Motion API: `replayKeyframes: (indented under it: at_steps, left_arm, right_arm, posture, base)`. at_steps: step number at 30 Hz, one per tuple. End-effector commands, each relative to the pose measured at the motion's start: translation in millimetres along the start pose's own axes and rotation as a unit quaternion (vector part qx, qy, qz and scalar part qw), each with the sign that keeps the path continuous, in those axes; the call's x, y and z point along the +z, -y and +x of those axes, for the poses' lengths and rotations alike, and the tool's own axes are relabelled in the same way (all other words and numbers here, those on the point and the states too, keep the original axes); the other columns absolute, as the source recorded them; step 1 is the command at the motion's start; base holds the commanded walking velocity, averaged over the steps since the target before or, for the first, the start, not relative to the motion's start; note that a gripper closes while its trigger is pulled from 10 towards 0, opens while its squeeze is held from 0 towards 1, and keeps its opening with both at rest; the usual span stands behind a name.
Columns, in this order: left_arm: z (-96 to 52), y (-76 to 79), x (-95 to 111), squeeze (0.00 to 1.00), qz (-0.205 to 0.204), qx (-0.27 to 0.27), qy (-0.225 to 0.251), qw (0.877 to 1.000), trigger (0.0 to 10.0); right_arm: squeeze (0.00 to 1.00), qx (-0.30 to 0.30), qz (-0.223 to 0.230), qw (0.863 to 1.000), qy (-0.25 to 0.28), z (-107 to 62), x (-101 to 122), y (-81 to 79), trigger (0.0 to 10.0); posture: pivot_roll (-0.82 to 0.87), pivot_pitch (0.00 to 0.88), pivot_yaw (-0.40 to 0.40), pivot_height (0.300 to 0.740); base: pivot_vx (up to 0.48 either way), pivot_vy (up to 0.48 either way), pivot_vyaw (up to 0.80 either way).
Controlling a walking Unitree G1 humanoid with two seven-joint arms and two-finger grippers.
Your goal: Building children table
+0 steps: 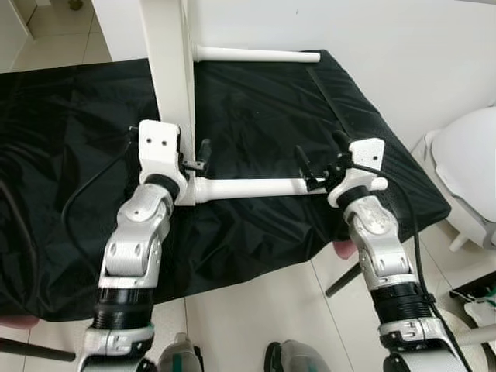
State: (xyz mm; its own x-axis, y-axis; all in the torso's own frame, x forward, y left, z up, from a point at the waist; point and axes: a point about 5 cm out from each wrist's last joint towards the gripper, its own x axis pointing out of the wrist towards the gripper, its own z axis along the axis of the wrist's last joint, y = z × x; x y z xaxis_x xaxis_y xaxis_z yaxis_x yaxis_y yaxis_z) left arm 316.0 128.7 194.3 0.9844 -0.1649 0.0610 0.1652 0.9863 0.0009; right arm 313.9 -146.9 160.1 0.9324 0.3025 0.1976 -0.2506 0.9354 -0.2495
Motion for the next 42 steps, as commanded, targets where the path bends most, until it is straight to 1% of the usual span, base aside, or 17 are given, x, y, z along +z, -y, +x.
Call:
replayKeyframes:
  at_steps: [1, 4, 11, 13, 20, 21, 22, 23, 25, 26, 27, 28, 31, 32, 36, 37, 42]
  left_arm:
    - [1.8, -9.4, -2, 0.00, -0.006, 0.103, -0.012, 0.995, 10.0]
    - [8.9, -10.1, 9, 0.00, 0.012, 0.162, 0.007, 0.987, 10.0]
    - [15.4, -8.7, 17, 0.00, 0.036, 0.235, 0.006, 0.971, 10.0]
    - [15.0, -10.8, 17, 0.00, 0.046, 0.272, 0.002, 0.961, 10.0]
    - [14.1, -15.3, 16, 0.00, 0.061, 0.310, -0.011, 0.949, 9.8]
    - [12.3, -18.7, 14, 0.00, 0.065, 0.334, -0.023, 0.940, 8.0]
    - [10.3, -23.3, 13, 0.00, 0.083, 0.372, -0.040, 0.924, 3.5]
    - [10.3, -23.3, 13, 0.00, 0.083, 0.372, -0.040, 0.924, 3.5]
    - [6.9, -28.9, 11, 0.00, 0.101, 0.422, -0.064, 0.899, 3.4]
    - [6.9, -28.9, 11, 0.00, 0.101, 0.422, -0.064, 0.899, 3.4]
    - [5.9, -30.6, 11, 0.00, 0.102, 0.435, -0.069, 0.892, 1.8]
    - [5.3, -31.4, 11, 0.00, 0.099, 0.441, -0.072, 0.889, 0.9]
    - [4.0, -32.2, 11, 0.00, 0.099, 0.449, -0.076, 0.885, 0.9]
    - [3.2, -32.6, 11, 0.00, 0.095, 0.452, -0.080, 0.883, 0.0]
    - [-3.8, -37.5, 10, 0.00, 0.116, 0.488, -0.098, 0.860, 0.0]
    - [-3.8, -37.5, 10, 0.00, 0.116, 0.488, -0.098, 0.860, 0.0]
    - [-10.2, -44.2, 11, 0.00, 0.132, 0.509, -0.107, 0.844, 0.0]
  right_arm:
    - [0.00, 0.001, 0.000, 1.000, -0.004, -1.5, 0, -2.0, 10.0]
    - [0.00, 0.000, 0.003, 1.000, -0.006, -1.8, -1, -4.3, 10.0]
    - [0.00, -0.005, 0.004, 1.000, -0.007, -2.7, -1, -4.5, 10.0]
    - [0.00, -0.009, 0.004, 1.000, -0.008, -4.0, 0, -4.2, 10.0]
    - [0.00, -0.012, 0.004, 1.000, -0.009, -5.6, 0, -3.7, 10.0]
    - [0.00, -0.013, 0.003, 1.000, -0.010, -5.9, 1, -3.0, 10.0]
    - [0.00, -0.015, 0.002, 1.000, -0.010, -5.7, 1, -2.2, 10.0]
    - [0.00, -0.015, 0.002, 1.000, -0.010, -5.7, 1, -2.2, 10.0]
    - [0.00, -0.016, 0.001, 1.000, -0.010, -5.3, 1, -1.3, 10.0]
    - [0.00, -0.016, 0.001, 1.000, -0.010, -5.3, 1, -1.3, 10.0]
    - [0.00, -0.015, 0.000, 1.000, -0.010, -4.6, 2, -1.9, 10.0]
    - [0.00, -0.014, 0.000, 1.000, -0.010, -4.2, 2, -2.4, 10.0]
    - [0.00, -0.013, 0.000, 1.000, -0.009, -4.0, 3, -2.9, 10.0]
    - [0.00, -0.012, -0.001, 1.000, -0.009, -3.6, 3, -3.2, 10.0]
    - [0.00, -0.008, -0.002, 1.000, -0.011, -4.0, 3, -3.4, 10.0]
    - [0.00, -0.008, -0.002, 1.000, -0.011, -4.0, 3, -3.4, 10.0]
    - [0.00, -0.006, -0.002, 1.000, -0.012, -4.4, 3, -3.5, 10.0]
  posture:
    - [-0.01, 0.063, 0.024, 0.740]
    - [-0.01, 0.070, 0.030, 0.740]
    - [-0.01, 0.076, 0.037, 0.740]
    - [-0.02, 0.078, 0.041, 0.740]
    - [-0.02, 0.080, 0.044, 0.740]
    - [-0.02, 0.080, 0.043, 0.740]
    - [-0.02, 0.079, 0.040, 0.740]
    - [-0.02, 0.079, 0.040, 0.740]
    - [-0.02, 0.078, 0.036, 0.740]
    - [-0.02, 0.078, 0.036, 0.740]
    - [-0.02, 0.079, 0.033, 0.740]
    - [-0.02, 0.080, 0.031, 0.740]
    - [-0.02, 0.080, 0.028, 0.740]
    - [-0.02, 0.080, 0.027, 0.740]
    - [-0.01, 0.089, 0.020, 0.740]
    - [-0.01, 0.089, 0.020, 0.740]
    - [-0.01, 0.093, 0.015, 0.740]
  base:
    - [0.000, 0.000, 0.00]
    - [0.000, 0.000, 0.00]
    - [0.000, 0.000, 0.00]
    - [0.000, 0.000, 0.00]
    - [0.000, 0.000, 0.00]
    - [0.000, 0.000, 0.00]
    - [0.000, 0.000, 0.00]
    - [0.000, 0.000, 0.00]
    - [0.000, 0.000, 0.00]
    - [0.000, 0.000, 0.00]
    - [0.000, 0.000, 0.00]
    - [0.000, 0.000, 0.00]
    - [0.000, 0.000, 0.00]
    - [0.000, 0.000, 0.00]
    - [0.000, 0.000, 0.00]
    - [0.000, 0.000, 0.00]
    - [0.000, 0.000, 0.00]
